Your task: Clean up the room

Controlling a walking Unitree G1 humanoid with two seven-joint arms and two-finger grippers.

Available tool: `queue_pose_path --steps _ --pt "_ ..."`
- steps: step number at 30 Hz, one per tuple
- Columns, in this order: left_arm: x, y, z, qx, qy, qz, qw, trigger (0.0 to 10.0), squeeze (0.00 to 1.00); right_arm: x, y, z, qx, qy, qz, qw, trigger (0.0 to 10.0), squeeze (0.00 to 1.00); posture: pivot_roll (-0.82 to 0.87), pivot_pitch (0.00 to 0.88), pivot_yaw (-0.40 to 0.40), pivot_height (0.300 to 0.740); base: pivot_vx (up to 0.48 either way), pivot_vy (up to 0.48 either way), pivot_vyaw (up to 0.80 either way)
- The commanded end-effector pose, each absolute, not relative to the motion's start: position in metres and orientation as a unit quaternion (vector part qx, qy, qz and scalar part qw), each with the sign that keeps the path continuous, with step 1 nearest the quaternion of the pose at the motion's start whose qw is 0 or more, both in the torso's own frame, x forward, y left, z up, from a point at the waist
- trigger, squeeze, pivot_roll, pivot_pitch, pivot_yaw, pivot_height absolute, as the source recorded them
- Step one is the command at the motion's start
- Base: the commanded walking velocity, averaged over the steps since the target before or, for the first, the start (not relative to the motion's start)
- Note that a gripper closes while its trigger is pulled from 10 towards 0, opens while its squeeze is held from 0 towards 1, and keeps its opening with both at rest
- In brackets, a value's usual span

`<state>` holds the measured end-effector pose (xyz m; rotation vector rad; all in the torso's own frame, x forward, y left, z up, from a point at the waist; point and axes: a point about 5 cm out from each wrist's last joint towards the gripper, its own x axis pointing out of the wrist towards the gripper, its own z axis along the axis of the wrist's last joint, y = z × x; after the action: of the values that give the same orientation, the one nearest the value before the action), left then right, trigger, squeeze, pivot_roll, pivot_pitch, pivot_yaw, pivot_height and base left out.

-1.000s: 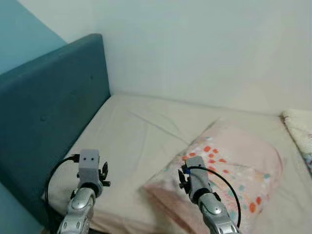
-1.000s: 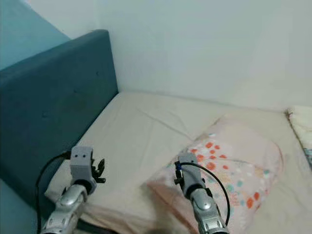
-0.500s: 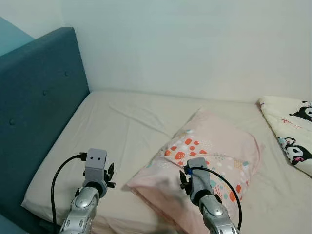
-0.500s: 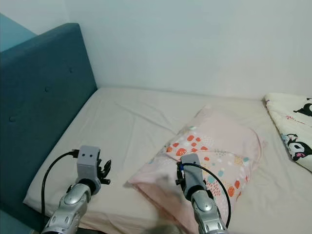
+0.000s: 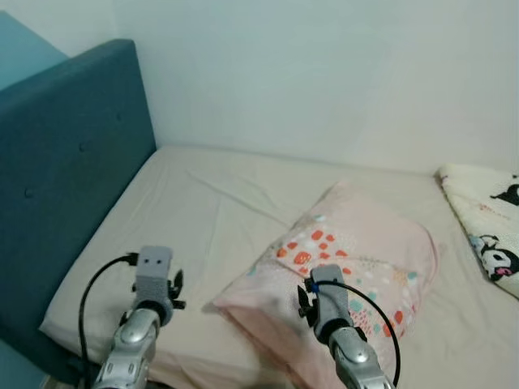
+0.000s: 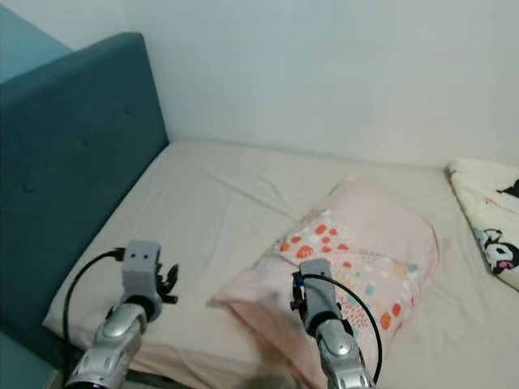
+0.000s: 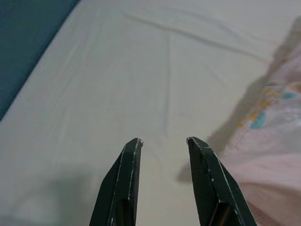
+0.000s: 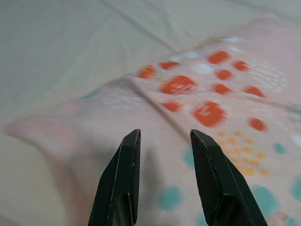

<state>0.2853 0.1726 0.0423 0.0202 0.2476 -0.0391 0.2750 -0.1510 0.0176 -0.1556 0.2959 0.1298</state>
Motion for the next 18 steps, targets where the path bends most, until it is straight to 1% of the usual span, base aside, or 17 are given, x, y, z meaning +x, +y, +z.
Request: queue_pose_path --steps 1,8,18 --pt "0.2852 0.1702 0.0414 0.002 0.127 -0.022 0.992 10.0 0.00 0.2740 -0.1541 0.0167 -0.077 0.152 0.053 0.984 10.0 0.00 0.01 0.010 -0.036 0.738 0.000 0.000 0.00" --pt "0.2864 0.1746 0.0429 -0.004 0.124 -0.012 0.992 10.0 0.00 0.2781 -0.1557 0.0229 -0.077 0.141 0.045 0.986 10.0 0.00 0.01 0.015 -0.048 0.738 0.000 0.000 0.00" --pt "0.2827 0.1734 0.0404 -0.003 0.123 -0.008 0.992 10.0 0.00 0.2773 -0.1568 0.0235 -0.086 0.140 0.045 0.985 10.0 0.00 0.00 0.021 -0.055 0.738 0.000 0.000 0.00"
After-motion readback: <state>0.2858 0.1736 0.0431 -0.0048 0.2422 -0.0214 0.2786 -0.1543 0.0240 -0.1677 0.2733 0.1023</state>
